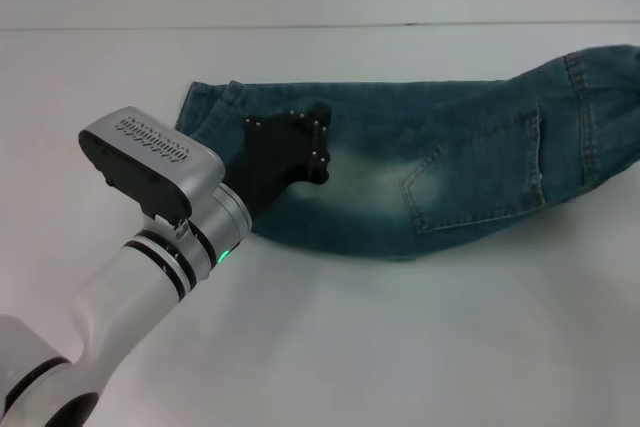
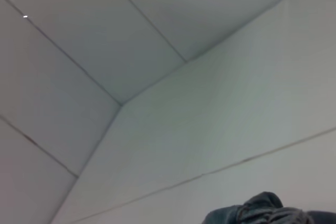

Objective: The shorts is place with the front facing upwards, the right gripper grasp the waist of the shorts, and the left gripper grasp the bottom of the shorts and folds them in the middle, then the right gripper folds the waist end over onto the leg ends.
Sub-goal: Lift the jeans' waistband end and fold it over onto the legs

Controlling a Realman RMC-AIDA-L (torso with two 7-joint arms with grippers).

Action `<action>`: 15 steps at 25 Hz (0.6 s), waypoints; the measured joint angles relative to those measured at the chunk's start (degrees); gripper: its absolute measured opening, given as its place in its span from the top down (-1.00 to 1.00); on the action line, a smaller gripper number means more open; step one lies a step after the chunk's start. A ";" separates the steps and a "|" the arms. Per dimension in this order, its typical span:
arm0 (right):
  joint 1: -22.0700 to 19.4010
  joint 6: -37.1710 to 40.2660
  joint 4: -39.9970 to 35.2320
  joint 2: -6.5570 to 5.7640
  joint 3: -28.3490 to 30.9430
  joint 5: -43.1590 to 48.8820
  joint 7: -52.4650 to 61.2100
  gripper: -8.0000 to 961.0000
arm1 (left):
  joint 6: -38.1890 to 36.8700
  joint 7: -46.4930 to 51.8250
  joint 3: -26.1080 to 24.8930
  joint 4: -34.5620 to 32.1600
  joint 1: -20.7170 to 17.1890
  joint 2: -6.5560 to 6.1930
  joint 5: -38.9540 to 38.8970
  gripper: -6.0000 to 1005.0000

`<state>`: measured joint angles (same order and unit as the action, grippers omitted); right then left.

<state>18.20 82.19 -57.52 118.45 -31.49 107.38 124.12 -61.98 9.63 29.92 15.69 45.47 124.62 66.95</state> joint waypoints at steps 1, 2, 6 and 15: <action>0.08 0.79 -1.12 0.36 0.18 -0.04 0.40 0.77 | 0.15 -0.01 -0.49 0.07 0.05 0.00 0.57 0.93; 0.36 1.55 -2.06 0.61 0.24 -0.12 0.80 0.78 | 0.35 -0.02 -1.44 0.22 0.16 0.00 1.79 0.99; 2.86 4.59 -4.36 0.86 -0.34 -0.11 3.24 0.78 | 1.65 -0.06 -5.24 1.39 0.93 0.01 7.47 0.99; 14.51 6.25 -5.11 -1.14 -3.99 4.28 6.41 0.78 | 6.11 -9.71 -16.61 8.01 0.60 0.01 17.62 0.99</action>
<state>32.71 88.44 -62.63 117.31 -35.48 111.66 130.54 -55.87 -0.08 13.31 23.69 46.07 124.63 84.57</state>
